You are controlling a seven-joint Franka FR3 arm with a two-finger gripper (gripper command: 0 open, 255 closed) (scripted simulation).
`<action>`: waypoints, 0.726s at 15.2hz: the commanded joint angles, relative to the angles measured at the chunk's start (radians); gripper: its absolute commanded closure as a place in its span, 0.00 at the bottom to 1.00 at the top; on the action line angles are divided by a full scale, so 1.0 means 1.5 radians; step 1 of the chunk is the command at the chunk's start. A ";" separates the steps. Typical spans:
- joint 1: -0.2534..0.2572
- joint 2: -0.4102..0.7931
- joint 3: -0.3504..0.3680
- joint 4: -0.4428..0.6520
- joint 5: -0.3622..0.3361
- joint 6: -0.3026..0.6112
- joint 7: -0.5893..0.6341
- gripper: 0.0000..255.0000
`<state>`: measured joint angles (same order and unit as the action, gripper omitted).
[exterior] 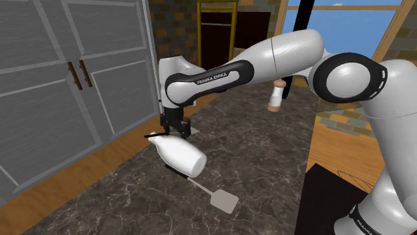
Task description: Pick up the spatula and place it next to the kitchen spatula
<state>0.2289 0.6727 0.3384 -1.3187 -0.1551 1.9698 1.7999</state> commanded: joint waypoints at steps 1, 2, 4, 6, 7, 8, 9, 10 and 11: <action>-0.001 -0.008 0.002 0.021 0.003 -0.029 -0.003 0.00; -0.001 -0.013 0.003 0.035 0.005 -0.048 -0.004 0.00; 0.000 -0.017 0.004 0.047 0.006 -0.063 -0.005 0.00; 0.000 -0.017 0.004 0.047 0.006 -0.063 -0.005 0.00; 0.000 -0.017 0.004 0.047 0.006 -0.063 -0.005 0.00; 0.000 -0.017 0.004 0.047 0.006 -0.063 -0.005 0.00; 0.000 -0.017 0.004 0.047 0.006 -0.063 -0.005 0.00; 0.000 -0.017 0.004 0.047 0.006 -0.063 -0.005 0.00; 0.000 -0.017 0.004 0.047 0.006 -0.063 -0.005 0.00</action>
